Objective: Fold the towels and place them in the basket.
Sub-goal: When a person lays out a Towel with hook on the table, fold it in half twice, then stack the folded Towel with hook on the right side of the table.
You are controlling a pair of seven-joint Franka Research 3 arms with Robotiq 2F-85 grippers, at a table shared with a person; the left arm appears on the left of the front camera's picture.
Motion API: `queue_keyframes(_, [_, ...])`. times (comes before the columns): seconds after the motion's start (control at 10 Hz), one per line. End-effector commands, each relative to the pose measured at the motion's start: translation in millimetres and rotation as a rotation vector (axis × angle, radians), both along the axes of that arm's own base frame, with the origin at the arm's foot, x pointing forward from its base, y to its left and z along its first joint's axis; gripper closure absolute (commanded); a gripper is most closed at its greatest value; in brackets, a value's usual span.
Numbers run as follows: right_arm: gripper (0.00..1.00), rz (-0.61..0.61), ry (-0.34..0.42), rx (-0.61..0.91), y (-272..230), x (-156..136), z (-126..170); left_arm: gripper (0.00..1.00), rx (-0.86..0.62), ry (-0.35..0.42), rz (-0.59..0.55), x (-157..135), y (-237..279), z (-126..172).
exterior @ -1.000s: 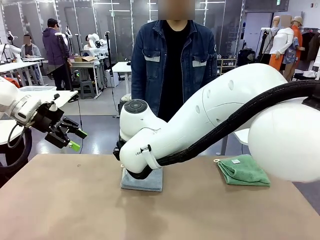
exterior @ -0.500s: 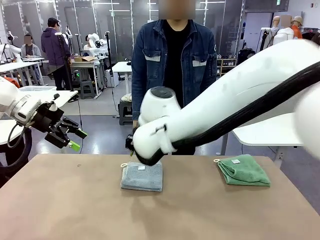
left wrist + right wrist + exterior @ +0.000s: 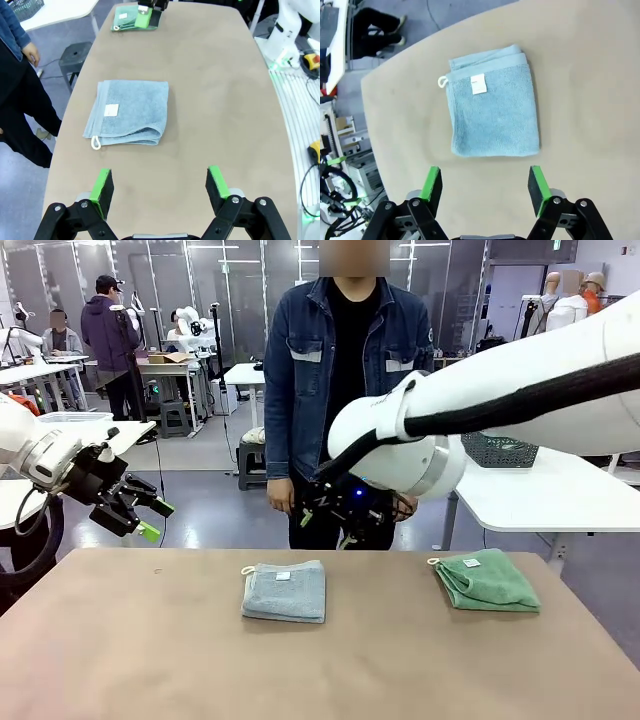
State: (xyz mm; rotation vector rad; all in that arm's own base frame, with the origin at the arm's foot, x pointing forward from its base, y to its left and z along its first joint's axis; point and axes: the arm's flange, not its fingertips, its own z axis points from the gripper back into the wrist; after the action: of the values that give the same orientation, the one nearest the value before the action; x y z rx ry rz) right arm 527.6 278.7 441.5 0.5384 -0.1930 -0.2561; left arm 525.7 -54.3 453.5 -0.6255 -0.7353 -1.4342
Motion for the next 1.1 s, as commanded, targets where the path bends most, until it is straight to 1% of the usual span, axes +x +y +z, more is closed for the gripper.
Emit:
queue_keyframes(0.0, [0.13,0.061,0.020,-0.004,-17,-7,-9,0.06,-0.001,-0.004,0.000,-1,0,2])
queue_keyframes(0.1, [0.13,0.093,0.016,-0.022,-19,-6,-8,0.06,-0.001,-0.004,0.000,-1,0,2])
queue_keyframes(0.2, [0.13,0.109,0.004,-0.087,-22,-2,-8,0.06,-0.001,-0.004,0.000,-1,0,2])
queue_keyframes(0.3, [0.13,0.044,0.022,-0.006,-11,0,-6,0.06,-0.001,-0.004,0.000,-1,0,2])
queue_keyframes(1.0, [0.13,0.044,0.022,-0.006,-11,0,-6,0.06,-0.001,-0.004,0.000,-1,0,2])
